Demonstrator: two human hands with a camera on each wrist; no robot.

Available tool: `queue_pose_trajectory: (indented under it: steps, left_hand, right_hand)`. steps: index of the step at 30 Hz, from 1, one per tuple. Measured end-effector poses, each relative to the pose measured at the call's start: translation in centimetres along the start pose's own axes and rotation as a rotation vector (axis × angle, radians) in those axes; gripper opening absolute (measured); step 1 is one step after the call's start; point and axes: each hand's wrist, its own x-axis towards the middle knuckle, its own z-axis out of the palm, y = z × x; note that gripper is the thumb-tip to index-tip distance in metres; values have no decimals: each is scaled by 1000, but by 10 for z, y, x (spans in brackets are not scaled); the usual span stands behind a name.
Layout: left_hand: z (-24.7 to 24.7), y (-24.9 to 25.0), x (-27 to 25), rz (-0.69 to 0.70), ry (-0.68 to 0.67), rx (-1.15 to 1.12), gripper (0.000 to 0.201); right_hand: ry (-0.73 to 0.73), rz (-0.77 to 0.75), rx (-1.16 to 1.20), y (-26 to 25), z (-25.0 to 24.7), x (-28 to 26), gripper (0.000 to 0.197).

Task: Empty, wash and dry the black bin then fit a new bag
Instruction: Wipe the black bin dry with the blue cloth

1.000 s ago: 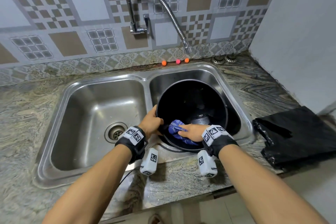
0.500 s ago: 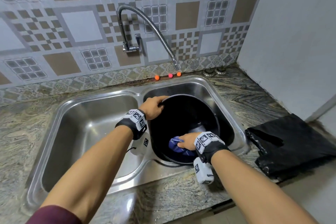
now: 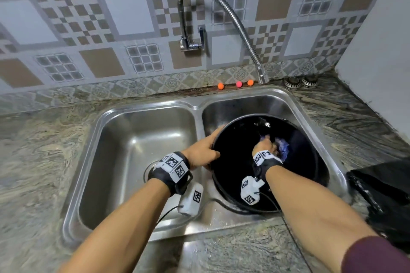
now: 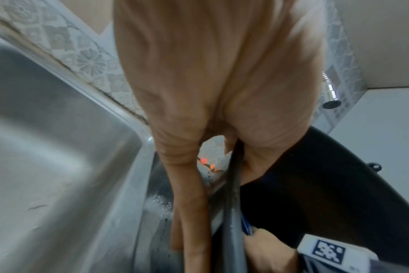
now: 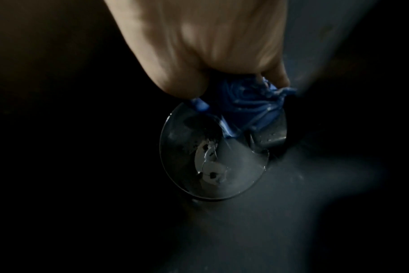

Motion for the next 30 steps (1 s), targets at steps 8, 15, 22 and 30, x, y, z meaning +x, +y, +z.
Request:
queue_pose_trajectory:
  steps: [8, 15, 22, 30]
  left_hand:
    - [1, -25, 5, 13, -16, -98, 88]
    - [13, -32, -5, -24, 77, -267, 86]
    - [44, -30, 1, -18, 195, -410, 85]
    - [80, -43, -11, -24, 282, -469, 90]
  right_hand:
    - [-505, -163, -266, -6, 47, 2, 36]
    - [-655, -190, -130, 7, 46, -13, 45]
    - [-684, -359, -187, 10, 0, -41, 42]
    - [-751, -532, -472, 39, -31, -60, 39]
